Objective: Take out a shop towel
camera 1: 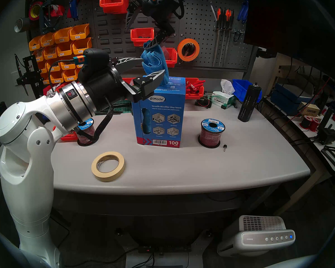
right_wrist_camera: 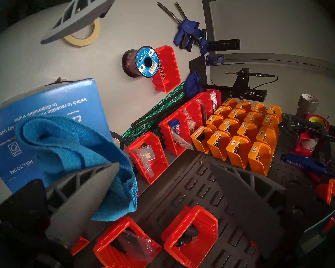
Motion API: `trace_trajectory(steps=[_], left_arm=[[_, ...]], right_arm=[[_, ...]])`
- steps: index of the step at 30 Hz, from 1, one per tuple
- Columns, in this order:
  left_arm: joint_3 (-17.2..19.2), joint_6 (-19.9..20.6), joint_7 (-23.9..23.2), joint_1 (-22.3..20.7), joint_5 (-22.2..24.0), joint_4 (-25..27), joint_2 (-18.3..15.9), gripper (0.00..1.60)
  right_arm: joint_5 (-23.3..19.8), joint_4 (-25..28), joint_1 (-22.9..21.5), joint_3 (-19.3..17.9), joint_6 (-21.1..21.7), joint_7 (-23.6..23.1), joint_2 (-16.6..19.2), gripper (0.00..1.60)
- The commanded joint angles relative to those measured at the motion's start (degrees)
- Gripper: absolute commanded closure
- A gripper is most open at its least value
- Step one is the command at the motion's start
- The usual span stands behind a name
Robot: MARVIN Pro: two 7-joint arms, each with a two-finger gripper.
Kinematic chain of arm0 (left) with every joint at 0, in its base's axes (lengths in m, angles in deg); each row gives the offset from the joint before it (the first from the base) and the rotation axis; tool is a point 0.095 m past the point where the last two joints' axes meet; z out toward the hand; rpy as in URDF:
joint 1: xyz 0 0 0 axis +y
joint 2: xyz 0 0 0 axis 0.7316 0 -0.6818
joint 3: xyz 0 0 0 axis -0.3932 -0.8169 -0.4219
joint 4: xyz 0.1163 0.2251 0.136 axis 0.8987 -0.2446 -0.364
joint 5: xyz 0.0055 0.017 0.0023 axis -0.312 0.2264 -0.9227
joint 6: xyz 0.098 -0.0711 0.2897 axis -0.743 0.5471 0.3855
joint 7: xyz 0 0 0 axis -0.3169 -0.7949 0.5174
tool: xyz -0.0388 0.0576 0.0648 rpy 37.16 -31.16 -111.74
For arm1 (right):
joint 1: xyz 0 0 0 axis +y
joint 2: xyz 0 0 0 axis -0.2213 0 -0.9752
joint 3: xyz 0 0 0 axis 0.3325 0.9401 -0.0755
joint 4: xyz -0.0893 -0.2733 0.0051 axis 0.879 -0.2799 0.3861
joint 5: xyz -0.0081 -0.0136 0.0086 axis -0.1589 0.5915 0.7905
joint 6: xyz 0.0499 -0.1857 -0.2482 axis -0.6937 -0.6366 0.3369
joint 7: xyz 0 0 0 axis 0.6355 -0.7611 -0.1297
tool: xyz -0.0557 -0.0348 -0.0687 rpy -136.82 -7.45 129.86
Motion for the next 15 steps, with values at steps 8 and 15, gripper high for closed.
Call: trace_trajectory(steps=[8, 15], left_arm=[[-1.9, -1.0, -0.5, -1.3, 0.0, 0.9, 0.1, 0.00], [-3.4, -1.2, -0.7, -1.6, -0.1, 0.9, 0.2, 0.00]], right_arm=[[-0.4, -2.1, -4.8, 1.4, 0.3, -4.1, 3.9, 0.00], [-0.6, -1.6, -5.7, 2.1, 0.3, -4.3, 4.4, 0.00]])
